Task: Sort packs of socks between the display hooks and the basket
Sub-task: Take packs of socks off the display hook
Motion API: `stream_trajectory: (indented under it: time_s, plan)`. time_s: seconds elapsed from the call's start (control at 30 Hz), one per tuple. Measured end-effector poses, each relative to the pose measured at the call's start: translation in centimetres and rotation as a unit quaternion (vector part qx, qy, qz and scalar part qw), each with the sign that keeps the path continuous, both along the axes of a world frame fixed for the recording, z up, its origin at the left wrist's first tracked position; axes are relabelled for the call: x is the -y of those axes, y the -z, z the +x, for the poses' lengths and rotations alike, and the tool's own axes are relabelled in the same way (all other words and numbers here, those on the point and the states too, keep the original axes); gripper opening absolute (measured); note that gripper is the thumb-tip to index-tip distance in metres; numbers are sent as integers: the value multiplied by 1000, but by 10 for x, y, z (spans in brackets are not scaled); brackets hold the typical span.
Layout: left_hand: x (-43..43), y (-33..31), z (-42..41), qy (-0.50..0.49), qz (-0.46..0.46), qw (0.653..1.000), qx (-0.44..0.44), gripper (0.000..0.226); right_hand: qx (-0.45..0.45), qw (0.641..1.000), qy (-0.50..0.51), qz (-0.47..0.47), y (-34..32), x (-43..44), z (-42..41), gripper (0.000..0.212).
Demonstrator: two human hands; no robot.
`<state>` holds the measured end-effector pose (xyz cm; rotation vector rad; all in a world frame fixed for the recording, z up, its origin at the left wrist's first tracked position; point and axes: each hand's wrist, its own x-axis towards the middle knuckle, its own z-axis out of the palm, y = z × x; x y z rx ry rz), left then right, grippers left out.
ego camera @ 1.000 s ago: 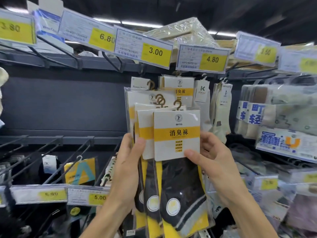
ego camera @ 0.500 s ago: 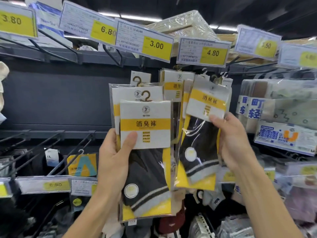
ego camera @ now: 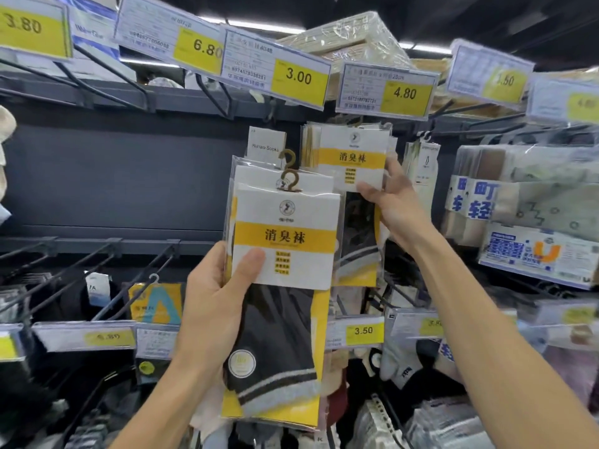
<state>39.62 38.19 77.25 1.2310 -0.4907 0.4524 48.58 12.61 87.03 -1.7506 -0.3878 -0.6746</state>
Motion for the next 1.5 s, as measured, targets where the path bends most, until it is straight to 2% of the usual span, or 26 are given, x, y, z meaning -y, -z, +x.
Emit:
stream_trajectory:
  time_s: [0.23, 0.5, 0.67, 0.73, 0.77, 0.83, 0.9, 1.0, 1.07, 1.13, 1.2, 1.27, 1.3, 1.4, 1.5]
  plan:
    - [2, 2, 3, -9, 20, 1000, 0, 41, 2, 993, 44, -111, -5, 7, 8, 41]
    - [12, 2, 5, 11, 30, 999, -11, 33, 11, 988, 52, -146, -13, 11, 15, 65]
    - [15, -2, 4, 22, 26, 999, -16, 32, -25, 980, 45, -191, -15, 10, 6, 87]
    - [15, -2, 4, 21, 22, 999, -17, 31, -21, 979, 83, -186, -14, 4, -7, 84]
    - [15, -2, 4, 18, 19, 1000, -16, 31, -2, 977, 137, -164, -10, 0, -17, 77]
    - [13, -1, 4, 11, 18, 1000, -12, 35, 89, 971, 207, -82, 5, -13, -43, 56]
    - [14, -1, 6, 8, 20, 1000, -8, 35, 146, 979, 137, -37, 26, -29, -73, 48]
    - [19, -1, 9, 15, 18, 1000, -3, 34, 76, 995, -57, -38, 48, -55, -105, 57]
    - [23, -4, 10, 24, 15, 1000, 12, 32, 39, 993, -101, -47, 55, -65, -112, 59]
    - [24, -6, 9, 33, 16, 999, 22, 34, 30, 993, -105, -42, 57, -68, -111, 58]
    - [25, -7, 10, 36, 47, 998, 21, 50, 27, 996, -90, -9, 53, -62, -106, 52]
    - [21, -4, 13, -27, 125, 992, 22, 63, 24, 996, -69, 56, 44, -51, -98, 42]
    - [19, -2, 14, -71, 174, 982, 32, 61, 18, 993, -63, 97, 39, -44, -92, 38]
    - [15, 8, 15, -166, 330, 927, 64, 56, 0, 988, -36, 151, 25, -25, -72, 31]
    - [15, 19, 17, -202, 421, 881, 72, 54, 13, 990, -7, 142, 12, -14, -51, 39]
